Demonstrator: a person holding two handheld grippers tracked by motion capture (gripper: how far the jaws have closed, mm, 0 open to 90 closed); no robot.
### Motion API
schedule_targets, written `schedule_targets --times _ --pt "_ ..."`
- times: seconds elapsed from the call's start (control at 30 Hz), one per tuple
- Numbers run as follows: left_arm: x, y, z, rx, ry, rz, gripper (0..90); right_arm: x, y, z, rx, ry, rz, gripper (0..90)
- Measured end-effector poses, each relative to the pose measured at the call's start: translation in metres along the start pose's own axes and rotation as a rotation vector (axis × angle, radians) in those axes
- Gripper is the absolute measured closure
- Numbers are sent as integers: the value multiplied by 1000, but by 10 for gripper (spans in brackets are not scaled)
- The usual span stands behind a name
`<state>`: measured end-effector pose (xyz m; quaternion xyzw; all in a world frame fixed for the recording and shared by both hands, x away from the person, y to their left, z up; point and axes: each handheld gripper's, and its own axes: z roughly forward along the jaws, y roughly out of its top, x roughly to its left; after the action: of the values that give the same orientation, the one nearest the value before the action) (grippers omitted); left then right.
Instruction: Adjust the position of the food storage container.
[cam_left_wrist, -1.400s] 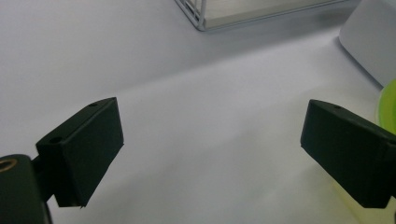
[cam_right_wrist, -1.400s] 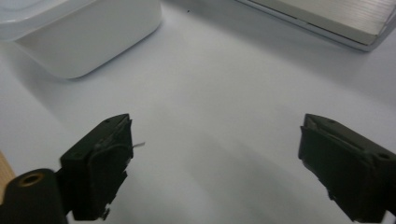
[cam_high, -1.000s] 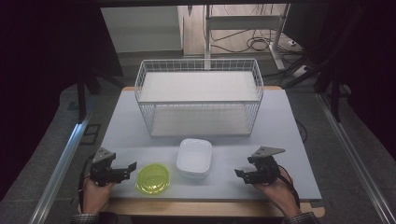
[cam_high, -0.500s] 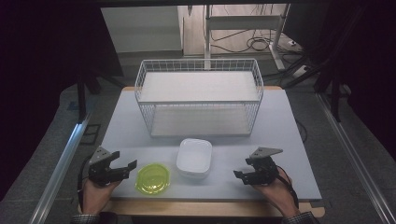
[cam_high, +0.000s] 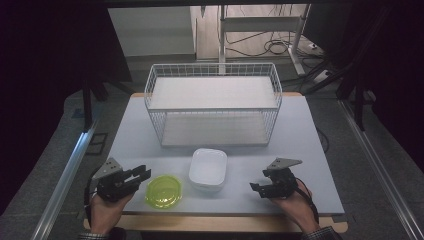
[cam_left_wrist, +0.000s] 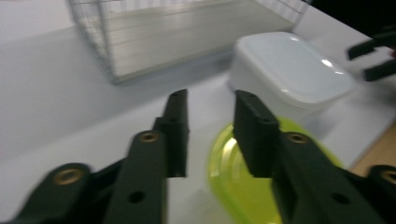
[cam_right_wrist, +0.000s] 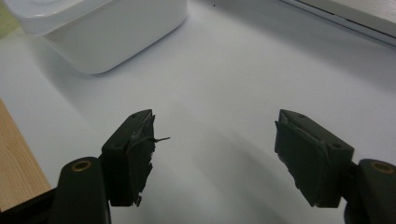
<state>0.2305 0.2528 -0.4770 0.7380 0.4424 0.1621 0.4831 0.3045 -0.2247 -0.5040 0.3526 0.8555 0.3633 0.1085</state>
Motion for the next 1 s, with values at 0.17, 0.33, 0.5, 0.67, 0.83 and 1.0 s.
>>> schedule_targets --times 0.17,0.33,0.5,0.67,0.83,1.0 --pt "-29 5 3 18 -67 69 889 -1 0 0 -4 -6 0 285" --pt "-50 5 3 29 -107 110 898 -1 -1 1 -4 -9 -1 280" --pt "-72 -2 9 63 -143 147 898 0 -2 4 15 -15 -26 272" --pt "-85 -10 18 127 -150 171 899 1 -2 5 12 -17 -37 270" --pt "-87 -19 25 172 -160 155 898 1 -2 5 19 -17 -40 268" --pt "-87 -25 27 185 -157 127 898 2 -3 6 24 -16 -46 266"
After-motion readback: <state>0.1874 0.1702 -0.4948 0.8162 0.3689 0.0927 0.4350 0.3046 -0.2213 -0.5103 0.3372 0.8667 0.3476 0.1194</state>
